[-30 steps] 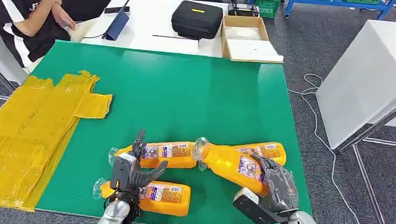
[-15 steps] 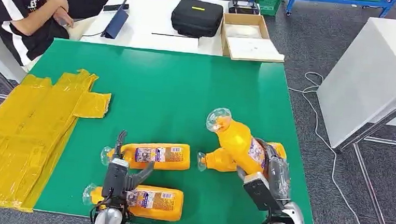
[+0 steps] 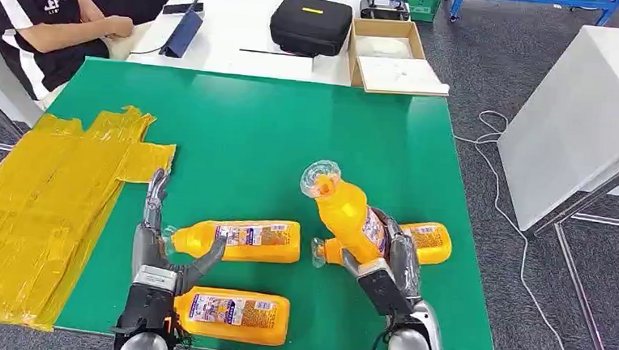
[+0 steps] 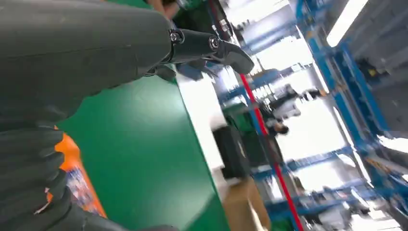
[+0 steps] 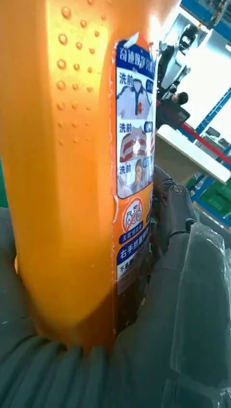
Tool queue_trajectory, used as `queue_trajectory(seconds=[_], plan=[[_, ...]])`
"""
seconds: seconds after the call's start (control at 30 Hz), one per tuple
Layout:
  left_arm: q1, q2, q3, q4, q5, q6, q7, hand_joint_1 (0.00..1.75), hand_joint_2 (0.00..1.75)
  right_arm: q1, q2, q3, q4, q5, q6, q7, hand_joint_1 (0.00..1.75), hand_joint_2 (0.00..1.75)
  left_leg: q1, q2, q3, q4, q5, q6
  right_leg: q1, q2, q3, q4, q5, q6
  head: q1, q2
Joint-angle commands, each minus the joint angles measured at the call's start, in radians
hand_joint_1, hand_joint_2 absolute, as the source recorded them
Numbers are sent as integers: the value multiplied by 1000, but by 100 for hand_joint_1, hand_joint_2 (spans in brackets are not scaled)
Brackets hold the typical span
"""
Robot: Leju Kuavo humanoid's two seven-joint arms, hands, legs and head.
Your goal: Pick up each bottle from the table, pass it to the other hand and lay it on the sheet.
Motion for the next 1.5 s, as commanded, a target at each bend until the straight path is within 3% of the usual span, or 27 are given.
queue_trajectory(seconds=[0.03, 0.27, 0.37, 0.6, 1.0, 1.5], plan=[[-43, 91, -138, -5, 34, -32, 27, 0, 175, -92, 29, 60, 186, -16, -41, -14, 175, 175, 1, 2, 1, 0, 0, -2, 1, 1, 1, -1, 0, -2, 0, 0], [-41, 95, -137, -4, 39, -29, 23, 0, 175, -95, 27, 61, 193, -19, -43, -16, 175, 175, 1, 1, 2, 0, 0, -1, 1, 0, 2, -1, 0, -2, 0, 0], [-62, 106, -169, 22, 117, -126, 43, 0, 175, -119, 44, 61, 237, -37, -79, -37, 175, 175, 1, 1, 3, 0, 0, -2, 2, 0, 2, -1, 0, -3, 0, 0], [-238, 76, -282, 232, 210, -252, 113, 0, 175, -266, 140, 116, 408, -137, -297, -216, 175, 175, 1, 2, 1, 0, 2, 0, 1, 0, 0, 0, 1, -3, 0, 0], [-337, 65, -339, 309, 335, -305, 113, 0, 175, -331, 152, 372, 376, -304, -339, -216, 175, 175, 1, 1, 0, 1, 3, -1, 2, -1, 0, 1, 2, -4, 0, 0], [-361, 65, -348, 327, 357, -305, 113, 0, 175, -348, 161, 424, 407, -325, -351, -216, 175, 175, 2, 0, 0, 1, 3, -1, 2, -2, 0, 0, 2, -5, 0, 0]])
